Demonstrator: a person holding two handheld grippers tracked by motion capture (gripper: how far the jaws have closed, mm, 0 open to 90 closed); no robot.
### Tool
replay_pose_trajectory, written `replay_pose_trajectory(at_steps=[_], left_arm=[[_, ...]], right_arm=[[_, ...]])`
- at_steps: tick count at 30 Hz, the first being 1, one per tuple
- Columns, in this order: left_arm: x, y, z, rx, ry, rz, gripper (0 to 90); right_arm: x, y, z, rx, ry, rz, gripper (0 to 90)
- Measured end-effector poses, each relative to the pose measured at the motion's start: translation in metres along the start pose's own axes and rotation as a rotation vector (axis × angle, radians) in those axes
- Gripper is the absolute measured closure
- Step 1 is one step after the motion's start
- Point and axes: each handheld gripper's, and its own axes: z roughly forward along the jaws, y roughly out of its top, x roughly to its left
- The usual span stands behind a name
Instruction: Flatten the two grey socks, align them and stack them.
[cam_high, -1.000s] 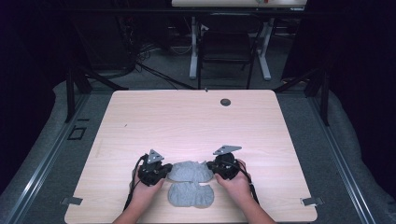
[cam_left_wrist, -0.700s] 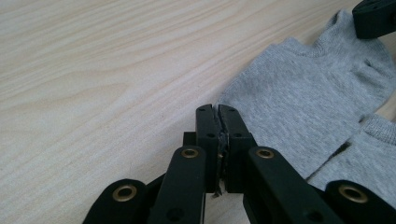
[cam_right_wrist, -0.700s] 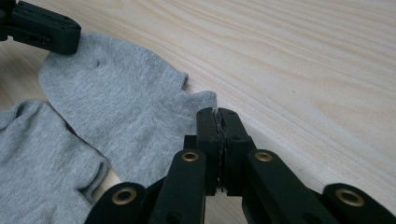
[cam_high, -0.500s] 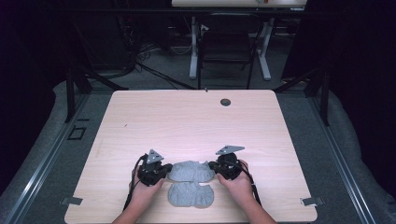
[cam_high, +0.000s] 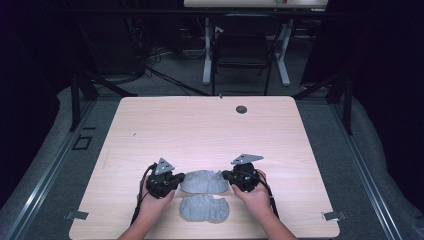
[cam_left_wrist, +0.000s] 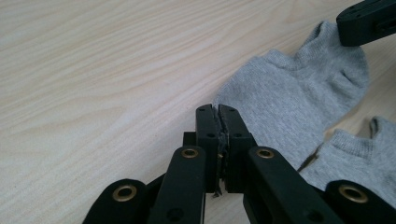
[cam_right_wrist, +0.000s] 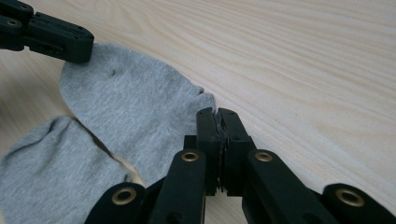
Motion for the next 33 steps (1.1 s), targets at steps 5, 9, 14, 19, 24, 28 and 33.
replay_pose_trajectory(at_steps=[5,9,14,19,24,28,33], left_arm=[[0.000,0.002,-0.002,-0.001,-0.001,0.003,88.2],[0.000,0.002,-0.004,-0.002,-0.004,0.005,88.2],[-0.001,0.005,-0.008,-0.010,-0.004,0.014,88.2],[-0.003,0.007,-0.012,-0.012,-0.007,0.020,88.2],[-0.005,0.008,-0.018,-0.017,-0.010,0.028,88.2],[-0.007,0.008,-0.022,-0.025,-0.016,0.038,88.2],[-0.011,0.007,-0.028,-0.027,-0.027,0.050,88.3]], right_arm=[[0.002,0.003,-0.004,-0.016,0.003,-0.009,88.3],[0.003,0.006,-0.008,-0.020,0.001,-0.024,88.3],[0.004,0.006,-0.012,-0.030,0.002,-0.021,88.2],[0.005,0.007,-0.018,-0.037,0.005,-0.036,88.2],[0.009,0.008,-0.025,-0.044,0.015,-0.047,88.3],[0.012,0.007,-0.031,-0.051,0.024,-0.061,88.3],[0.016,0.005,-0.038,-0.063,0.035,-0.065,88.3]])
